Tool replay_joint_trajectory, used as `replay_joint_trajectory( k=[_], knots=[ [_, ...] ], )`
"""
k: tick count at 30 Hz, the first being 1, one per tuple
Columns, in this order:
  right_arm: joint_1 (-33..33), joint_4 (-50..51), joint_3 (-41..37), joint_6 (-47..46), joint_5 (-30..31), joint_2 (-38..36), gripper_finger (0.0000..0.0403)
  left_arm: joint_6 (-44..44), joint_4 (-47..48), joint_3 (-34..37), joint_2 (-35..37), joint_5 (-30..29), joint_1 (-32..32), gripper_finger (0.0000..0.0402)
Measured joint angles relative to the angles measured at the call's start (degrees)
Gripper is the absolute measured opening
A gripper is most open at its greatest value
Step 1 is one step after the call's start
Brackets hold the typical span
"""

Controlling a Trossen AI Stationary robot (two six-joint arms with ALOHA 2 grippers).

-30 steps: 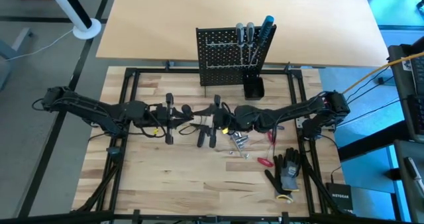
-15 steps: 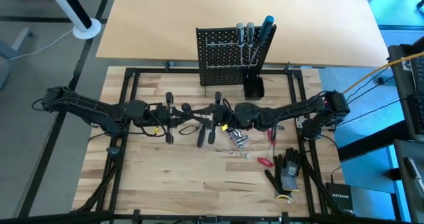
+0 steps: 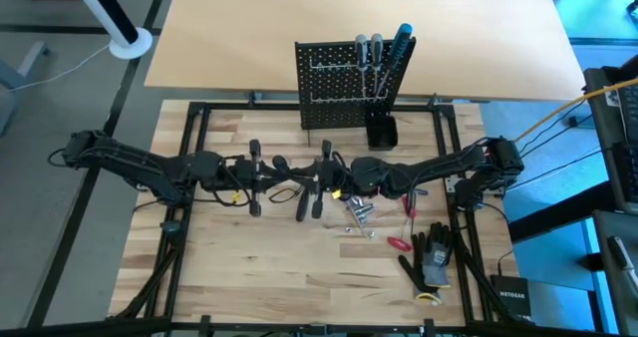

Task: Hang tools onto peg board
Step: Hang the black screwdriver on the peg board

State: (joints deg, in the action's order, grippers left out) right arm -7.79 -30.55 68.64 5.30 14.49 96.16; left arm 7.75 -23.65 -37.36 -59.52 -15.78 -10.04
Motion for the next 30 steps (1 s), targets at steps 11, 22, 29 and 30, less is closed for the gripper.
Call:
replay_joint_trajectory(
  k=[11, 22, 29, 30],
  knots=[
    [-0.07, 0.27, 0.07, 1.17, 3.72, -0.31, 0.0006, -4.31, -0.32, 0.0, 0.08, -3.58, 0.02, 0.0051],
    [1.86, 0.24, 0.07, 3.76, 16.37, -4.14, 0.0005, -2.82, 7.38, 0.0, 4.68, -12.55, 0.02, 0.0141],
    [8.96, -0.23, -0.35, -0.05, 17.52, -4.4, 0.0007, -2.86, 11.99, 0.0, 8.43, -13.42, 0.35, 0.0142],
    [9.93, -1.11, -1.09, -0.56, 18.05, -4.38, 0.0006, -2.97, 12.54, 0.0, 8.63, -13.42, 0.35, 0.0142]
  ],
)
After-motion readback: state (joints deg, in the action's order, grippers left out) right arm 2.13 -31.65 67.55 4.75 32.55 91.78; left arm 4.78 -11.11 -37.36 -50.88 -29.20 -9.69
